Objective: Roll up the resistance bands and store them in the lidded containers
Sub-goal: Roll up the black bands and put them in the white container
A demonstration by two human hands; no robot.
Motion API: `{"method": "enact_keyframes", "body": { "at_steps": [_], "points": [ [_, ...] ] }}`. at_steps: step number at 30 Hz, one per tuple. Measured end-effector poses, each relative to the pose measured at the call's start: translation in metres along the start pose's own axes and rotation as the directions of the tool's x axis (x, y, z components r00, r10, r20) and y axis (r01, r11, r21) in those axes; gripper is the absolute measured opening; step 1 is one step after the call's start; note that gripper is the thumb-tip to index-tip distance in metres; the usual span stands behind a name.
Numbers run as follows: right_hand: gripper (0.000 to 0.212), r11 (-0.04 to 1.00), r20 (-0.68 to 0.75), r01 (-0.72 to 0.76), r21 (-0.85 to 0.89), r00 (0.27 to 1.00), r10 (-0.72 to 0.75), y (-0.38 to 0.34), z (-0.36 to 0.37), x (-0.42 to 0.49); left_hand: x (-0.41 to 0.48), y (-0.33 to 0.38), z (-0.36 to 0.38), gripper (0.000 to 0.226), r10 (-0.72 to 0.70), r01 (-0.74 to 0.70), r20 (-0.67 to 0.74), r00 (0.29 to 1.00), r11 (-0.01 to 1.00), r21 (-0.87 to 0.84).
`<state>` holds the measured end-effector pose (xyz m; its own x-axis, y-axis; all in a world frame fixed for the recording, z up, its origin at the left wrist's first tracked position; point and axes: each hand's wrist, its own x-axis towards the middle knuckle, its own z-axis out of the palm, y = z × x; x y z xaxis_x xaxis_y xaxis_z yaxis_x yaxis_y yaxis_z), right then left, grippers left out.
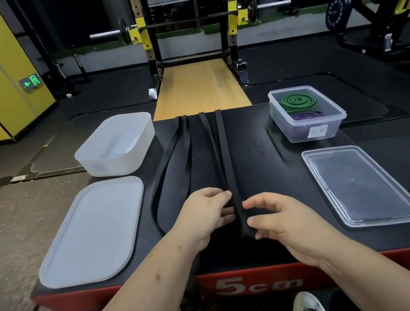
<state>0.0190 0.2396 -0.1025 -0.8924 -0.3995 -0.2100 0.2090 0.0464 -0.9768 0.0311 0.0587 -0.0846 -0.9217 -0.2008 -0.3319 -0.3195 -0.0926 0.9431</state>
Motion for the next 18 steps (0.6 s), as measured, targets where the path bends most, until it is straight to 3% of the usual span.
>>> {"method": "enact_keyframes", "body": {
  "at_steps": [4,8,13,16,18],
  "points": [
    [0.028,0.997,-0.005,0.016,0.07,1.0,-0.015,-0.009,-0.001,-0.001,0.002,0.01,0.007,0.03,-0.043,0.043,0.063,0.997,0.999,0.001],
    [0.027,0.984,-0.011,0.005,-0.181,1.0,-0.007,-0.012,-0.002,-0.004,0.008,0.011,0.012,0.034,-0.095,0.101,0.103,0.99,0.994,-0.052],
    [0.023,0.92,0.046,-0.028,-0.39,0.998,0.05,-0.023,-0.008,-0.004,0.013,0.009,0.014,0.018,-0.08,0.086,0.127,0.989,0.996,-0.039],
    [0.013,0.946,0.11,-0.042,-0.32,0.991,0.082,-0.032,-0.015,0.01,0.014,0.007,0.012,0.016,-0.071,0.081,0.133,0.989,0.994,-0.075],
    [0.008,0.964,0.047,-0.045,-0.26,0.997,0.059,-0.037,-0.018,0.032,0.014,0.005,0.011,0.018,-0.084,0.099,0.109,0.991,0.985,-0.144]
  ]
}}
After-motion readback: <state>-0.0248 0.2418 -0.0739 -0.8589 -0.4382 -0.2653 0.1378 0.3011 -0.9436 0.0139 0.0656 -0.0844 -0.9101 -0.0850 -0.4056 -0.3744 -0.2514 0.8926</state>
